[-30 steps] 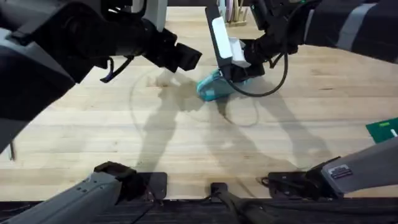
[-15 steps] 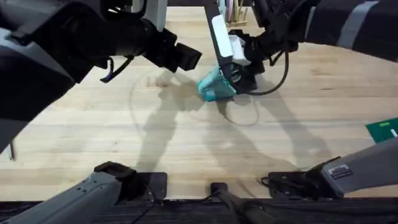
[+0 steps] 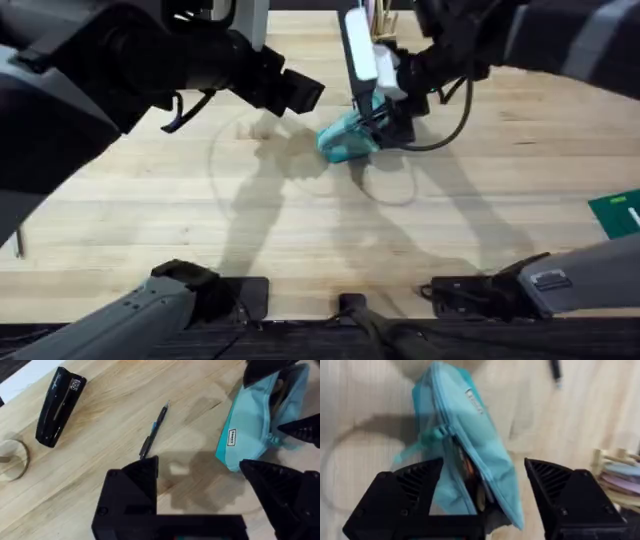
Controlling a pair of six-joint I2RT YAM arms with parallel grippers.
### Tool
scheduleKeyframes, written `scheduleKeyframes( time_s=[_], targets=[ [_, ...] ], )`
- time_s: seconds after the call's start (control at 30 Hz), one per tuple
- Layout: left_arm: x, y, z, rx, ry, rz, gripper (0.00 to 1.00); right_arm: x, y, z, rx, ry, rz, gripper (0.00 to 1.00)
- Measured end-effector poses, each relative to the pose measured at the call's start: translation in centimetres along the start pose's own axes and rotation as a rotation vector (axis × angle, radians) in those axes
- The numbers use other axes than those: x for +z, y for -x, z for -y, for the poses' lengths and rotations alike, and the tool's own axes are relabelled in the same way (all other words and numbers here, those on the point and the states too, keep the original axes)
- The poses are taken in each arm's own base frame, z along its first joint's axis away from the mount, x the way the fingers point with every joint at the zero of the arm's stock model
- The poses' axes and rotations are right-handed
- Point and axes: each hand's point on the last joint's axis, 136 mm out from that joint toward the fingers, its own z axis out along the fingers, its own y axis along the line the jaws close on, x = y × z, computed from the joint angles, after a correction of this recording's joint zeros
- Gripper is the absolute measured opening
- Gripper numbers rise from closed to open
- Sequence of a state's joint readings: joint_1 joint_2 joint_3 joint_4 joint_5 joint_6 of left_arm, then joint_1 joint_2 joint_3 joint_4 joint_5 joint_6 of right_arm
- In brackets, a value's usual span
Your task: Unzip the bag, pick up the pens from the table one at a time and place them inside, then zip the bag closed.
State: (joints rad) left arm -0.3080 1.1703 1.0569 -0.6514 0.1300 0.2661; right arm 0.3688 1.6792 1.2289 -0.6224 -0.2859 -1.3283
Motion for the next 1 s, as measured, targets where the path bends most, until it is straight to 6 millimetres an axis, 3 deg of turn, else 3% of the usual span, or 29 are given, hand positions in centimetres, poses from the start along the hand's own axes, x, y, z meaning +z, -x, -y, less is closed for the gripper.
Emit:
scheduleKeyframes(
  time_s=[0.47, 0.77, 1.0],
  targets=[
    [0.0, -0.2, 0.0, -0.001, -0.002, -0.008, 0.993, -7.7, 3.4, 0.5, 0.219, -0.150, 0.088, 0.998],
    [0.0, 0.1, 0.0, 0.000, 0.001, 0.003, 0.993, -13.7, 5.5, 0.6, 0.372, -0.287, 0.183, 0.997],
    [0.0, -0.4, -1.6, -0.011, 0.074, -0.017, 0.993, -17.7, 6.2, 0.4, 0.420, -0.394, 0.226, 0.998]
  ],
)
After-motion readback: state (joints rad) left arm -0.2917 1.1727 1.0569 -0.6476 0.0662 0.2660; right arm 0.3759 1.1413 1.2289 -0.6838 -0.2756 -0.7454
